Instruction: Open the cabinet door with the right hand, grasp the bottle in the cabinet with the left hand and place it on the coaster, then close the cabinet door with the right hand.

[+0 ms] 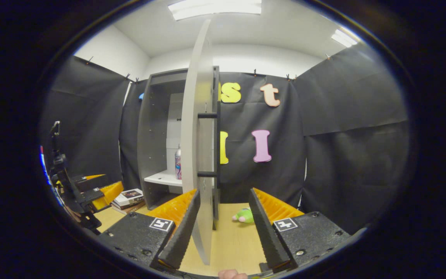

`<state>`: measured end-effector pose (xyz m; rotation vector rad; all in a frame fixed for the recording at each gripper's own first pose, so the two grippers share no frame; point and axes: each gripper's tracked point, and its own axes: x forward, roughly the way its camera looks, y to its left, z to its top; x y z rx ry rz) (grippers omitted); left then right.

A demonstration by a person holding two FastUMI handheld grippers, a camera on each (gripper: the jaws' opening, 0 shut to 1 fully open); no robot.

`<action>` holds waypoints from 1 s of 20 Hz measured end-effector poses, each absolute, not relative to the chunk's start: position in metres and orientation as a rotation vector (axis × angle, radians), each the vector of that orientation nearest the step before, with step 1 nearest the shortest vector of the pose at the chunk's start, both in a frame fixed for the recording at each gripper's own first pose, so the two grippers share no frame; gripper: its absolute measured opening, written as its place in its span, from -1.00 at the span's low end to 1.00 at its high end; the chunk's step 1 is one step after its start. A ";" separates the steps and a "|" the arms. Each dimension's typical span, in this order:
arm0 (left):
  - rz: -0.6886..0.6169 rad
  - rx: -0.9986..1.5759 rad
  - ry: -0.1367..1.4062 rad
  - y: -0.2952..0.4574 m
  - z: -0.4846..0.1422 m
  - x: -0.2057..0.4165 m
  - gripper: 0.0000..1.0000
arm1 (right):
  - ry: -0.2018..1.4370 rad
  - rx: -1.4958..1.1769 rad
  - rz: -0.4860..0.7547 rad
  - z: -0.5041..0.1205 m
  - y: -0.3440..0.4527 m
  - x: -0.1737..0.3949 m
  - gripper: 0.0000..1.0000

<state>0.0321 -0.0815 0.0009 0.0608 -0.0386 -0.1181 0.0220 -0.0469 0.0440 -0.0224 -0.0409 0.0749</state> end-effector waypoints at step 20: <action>-0.088 0.020 0.049 -0.122 -0.046 0.332 0.92 | 0.003 -0.006 0.006 0.039 -0.073 0.049 0.67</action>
